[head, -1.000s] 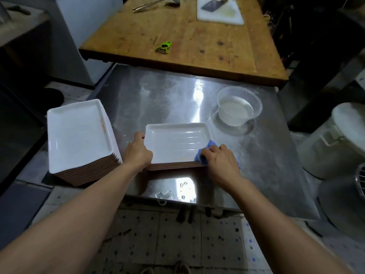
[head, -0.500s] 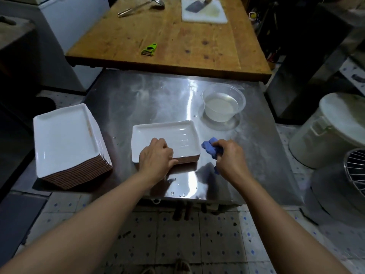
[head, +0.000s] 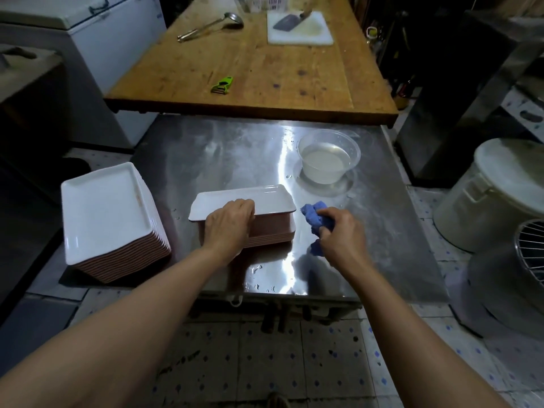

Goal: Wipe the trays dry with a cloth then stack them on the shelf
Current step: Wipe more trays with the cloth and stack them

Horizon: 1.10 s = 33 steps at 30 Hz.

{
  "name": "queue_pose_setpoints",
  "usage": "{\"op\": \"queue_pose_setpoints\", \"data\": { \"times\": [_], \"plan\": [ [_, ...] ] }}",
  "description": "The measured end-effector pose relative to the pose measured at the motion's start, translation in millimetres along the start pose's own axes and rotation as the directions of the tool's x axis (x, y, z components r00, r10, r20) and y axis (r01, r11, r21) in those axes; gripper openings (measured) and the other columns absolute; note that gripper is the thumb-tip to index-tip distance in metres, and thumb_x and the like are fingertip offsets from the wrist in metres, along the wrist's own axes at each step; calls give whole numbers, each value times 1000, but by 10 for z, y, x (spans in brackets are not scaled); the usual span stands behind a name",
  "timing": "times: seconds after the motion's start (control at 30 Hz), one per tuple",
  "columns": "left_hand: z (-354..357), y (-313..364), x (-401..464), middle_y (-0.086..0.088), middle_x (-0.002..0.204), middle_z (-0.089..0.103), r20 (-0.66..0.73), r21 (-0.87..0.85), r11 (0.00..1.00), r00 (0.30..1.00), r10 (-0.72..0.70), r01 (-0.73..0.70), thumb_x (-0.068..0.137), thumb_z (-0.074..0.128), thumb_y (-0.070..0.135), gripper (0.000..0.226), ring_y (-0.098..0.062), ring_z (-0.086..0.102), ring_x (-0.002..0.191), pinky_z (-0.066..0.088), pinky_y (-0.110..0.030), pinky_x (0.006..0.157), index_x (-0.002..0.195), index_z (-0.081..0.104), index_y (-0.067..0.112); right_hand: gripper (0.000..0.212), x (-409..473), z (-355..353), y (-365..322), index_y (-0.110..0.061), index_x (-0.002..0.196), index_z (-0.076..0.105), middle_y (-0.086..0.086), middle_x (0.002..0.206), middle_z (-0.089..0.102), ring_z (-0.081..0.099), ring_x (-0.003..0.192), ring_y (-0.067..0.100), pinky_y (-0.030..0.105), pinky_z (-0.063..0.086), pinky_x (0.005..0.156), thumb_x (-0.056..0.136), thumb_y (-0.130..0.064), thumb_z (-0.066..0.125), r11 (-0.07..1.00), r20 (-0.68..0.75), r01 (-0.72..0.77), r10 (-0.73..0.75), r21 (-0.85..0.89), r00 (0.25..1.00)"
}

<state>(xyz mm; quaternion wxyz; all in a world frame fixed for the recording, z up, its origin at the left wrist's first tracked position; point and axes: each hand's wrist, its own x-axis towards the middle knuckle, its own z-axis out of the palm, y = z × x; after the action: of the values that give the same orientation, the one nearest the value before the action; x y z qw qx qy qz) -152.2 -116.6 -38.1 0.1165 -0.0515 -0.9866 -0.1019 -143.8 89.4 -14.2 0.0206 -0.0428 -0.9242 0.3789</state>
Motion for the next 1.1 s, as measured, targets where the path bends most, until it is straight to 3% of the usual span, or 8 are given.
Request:
{"op": "queue_pose_setpoints", "data": {
  "times": [0.07,0.17,0.27,0.37,0.53,0.67,0.77,1.1],
  "plan": [
    [-118,-5,83,-9,83,65,-13,20,1000,1000,-15,15,91,51,14,5,-35,59,76,28,-33,56,95,55,14,28,-22,-39,-77,-10,102,68,14,90,67,64,63,25,38,56,55,80,2,55,1000,-3,1,-1,29,1000],
    [-333,1,143,-16,83,66,-65,-34,998,997,-48,46,94,51,25,14,-39,60,76,30,-34,60,99,56,13,29,-42,-139,-222,-8,103,68,12,89,65,57,41,8,15,44,39,81,2,53,995,-64,59,-54,78,997],
    [-595,25,106,-16,83,65,-129,-242,964,982,-140,105,93,52,25,13,-38,59,78,35,-36,60,94,56,12,28,-72,-265,-459,-6,104,68,9,92,61,61,61,11,0,41,49,81,3,55,985,-156,111,-91,129,984],
    [-865,60,29,-10,78,64,-148,-521,840,954,-261,149,92,54,17,9,-31,57,76,40,-35,65,86,58,11,27,-107,-384,-765,-6,104,70,4,94,54,55,70,1,-4,34,67,81,1,57,965,-242,194,-148,176,959],
    [-1236,84,-83,5,60,51,-85,-755,626,917,-390,196,90,55,11,13,-10,46,59,32,-25,57,77,58,13,25,-171,-483,-1339,-8,108,70,11,109,60,50,93,6,7,32,81,88,-5,56,893,-329,392,-311,220,892],
    [-1455,86,-196,4,60,53,-69,-824,535,904,-423,187,90,55,14,15,-8,44,54,37,-27,56,75,59,15,21,-222,-446,-1732,-12,104,70,9,108,56,53,101,18,21,41,85,83,-10,65,854,-339,497,-427,155,838],
    [-1591,95,-282,3,61,57,-50,-867,462,890,-454,187,91,53,14,16,-8,48,54,39,-26,55,77,59,16,22,-234,-364,-1903,-15,102,63,7,112,51,42,108,24,36,35,91,81,-18,65,859,-325,511,-475,31,818],
    [-1861,109,-441,-10,68,59,76,-982,106,840,-538,156,95,49,7,21,-19,51,59,43,-29,59,77,59,11,34,-277,-305,-1978,-7,111,54,10,122,49,48,111,27,38,32,96,87,-28,45,804,-297,592,-553,53,778]
  ]
}}
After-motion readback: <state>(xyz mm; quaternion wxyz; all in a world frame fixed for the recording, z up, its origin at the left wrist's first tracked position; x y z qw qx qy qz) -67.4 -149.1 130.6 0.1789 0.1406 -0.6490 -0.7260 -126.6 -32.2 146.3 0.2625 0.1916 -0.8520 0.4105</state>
